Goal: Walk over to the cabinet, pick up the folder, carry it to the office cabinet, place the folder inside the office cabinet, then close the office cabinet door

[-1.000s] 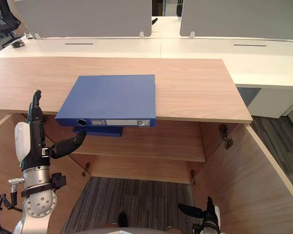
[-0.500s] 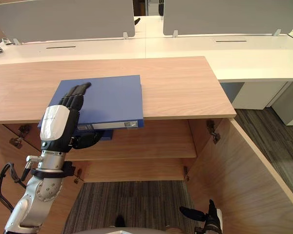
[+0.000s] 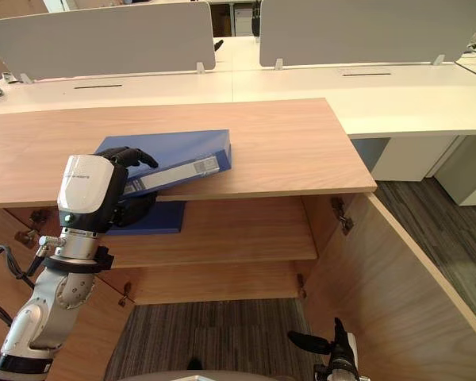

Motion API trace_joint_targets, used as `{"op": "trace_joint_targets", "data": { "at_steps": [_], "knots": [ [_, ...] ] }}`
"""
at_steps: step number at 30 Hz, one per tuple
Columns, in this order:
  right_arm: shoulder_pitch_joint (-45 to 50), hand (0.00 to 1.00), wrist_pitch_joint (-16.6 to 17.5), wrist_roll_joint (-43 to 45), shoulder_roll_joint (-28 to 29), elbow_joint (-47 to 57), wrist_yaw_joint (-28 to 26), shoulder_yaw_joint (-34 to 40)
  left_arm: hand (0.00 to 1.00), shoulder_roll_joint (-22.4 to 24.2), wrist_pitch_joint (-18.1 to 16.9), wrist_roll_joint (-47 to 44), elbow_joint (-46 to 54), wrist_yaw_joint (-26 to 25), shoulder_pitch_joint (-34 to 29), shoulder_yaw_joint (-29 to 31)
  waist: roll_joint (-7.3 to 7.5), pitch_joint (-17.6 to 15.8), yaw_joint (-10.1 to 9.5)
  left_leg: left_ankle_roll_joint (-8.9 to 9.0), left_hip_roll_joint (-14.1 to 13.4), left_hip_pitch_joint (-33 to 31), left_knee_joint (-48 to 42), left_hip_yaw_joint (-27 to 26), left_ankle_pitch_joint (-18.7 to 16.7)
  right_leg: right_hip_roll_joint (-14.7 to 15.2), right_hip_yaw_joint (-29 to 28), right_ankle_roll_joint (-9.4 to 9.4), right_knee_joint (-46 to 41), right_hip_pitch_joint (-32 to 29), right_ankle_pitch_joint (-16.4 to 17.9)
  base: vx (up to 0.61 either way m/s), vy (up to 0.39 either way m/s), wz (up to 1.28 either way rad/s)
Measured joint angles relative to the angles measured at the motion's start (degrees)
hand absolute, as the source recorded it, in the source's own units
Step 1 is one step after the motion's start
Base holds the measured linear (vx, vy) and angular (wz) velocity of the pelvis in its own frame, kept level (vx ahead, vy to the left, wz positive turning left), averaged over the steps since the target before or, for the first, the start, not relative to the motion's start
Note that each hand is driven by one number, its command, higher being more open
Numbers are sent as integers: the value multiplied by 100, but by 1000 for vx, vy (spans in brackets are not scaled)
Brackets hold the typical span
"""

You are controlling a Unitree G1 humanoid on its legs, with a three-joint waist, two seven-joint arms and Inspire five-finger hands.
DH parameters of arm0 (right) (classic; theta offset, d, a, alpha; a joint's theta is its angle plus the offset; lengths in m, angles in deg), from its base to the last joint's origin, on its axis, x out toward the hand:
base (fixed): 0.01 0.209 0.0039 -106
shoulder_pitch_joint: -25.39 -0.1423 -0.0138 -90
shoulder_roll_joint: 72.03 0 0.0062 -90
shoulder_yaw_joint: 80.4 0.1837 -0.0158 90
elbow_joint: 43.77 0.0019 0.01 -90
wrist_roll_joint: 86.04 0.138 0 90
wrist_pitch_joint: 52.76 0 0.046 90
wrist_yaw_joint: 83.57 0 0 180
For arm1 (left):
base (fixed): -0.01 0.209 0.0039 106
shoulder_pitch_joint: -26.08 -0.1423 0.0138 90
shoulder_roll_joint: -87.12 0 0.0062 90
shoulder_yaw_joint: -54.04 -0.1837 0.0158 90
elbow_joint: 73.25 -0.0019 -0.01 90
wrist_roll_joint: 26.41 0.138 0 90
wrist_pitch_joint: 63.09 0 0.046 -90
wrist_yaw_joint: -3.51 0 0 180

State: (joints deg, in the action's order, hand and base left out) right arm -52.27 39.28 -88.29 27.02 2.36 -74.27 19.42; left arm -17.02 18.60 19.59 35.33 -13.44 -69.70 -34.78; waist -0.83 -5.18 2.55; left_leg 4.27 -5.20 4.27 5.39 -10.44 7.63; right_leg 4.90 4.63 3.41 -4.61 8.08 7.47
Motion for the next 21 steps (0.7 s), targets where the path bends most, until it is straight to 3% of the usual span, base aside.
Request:
{"op": "trace_joint_targets", "data": {
  "at_steps": [5, 12, 16, 21],
  "knots": [
    [280, 100, -31, 89, 103, 1377, 4, 12, 0, 401, -178, -697, 818, 202, -419, 0, 19, -12, 10, -7, 14, -26, -7, -22, -2, 12, -26, 1, 3, -46, -22, -6, 0, -2],
    [709, 100, 212, 645, 558, 4150, -103, 45, 0, 1187, -673, -2788, 1837, 465, -969, -80, 49, -34, 78, -25, 6, -37, -30, -132, -18, 8, -144, 7, 26, -119, -70, -11, -2, -9],
    [875, 100, 239, 1149, 753, 5243, -293, 102, 0, 1563, -681, -4107, 2020, 637, -1221, -1, 59, -70, 118, -34, 5, -22, -31, -243, -61, 8, -258, 17, 102, -137, -132, -8, 7, -16],
    [849, 100, 249, 1678, 792, 6280, -599, 106, 0, 1851, -602, -6134, 2024, 1390, -1430, 111, 111, -158, 134, -53, 22, -7, -33, -389, -94, 32, -393, 56, 154, -169, -201, 5, 12, -15]
  ]
}}
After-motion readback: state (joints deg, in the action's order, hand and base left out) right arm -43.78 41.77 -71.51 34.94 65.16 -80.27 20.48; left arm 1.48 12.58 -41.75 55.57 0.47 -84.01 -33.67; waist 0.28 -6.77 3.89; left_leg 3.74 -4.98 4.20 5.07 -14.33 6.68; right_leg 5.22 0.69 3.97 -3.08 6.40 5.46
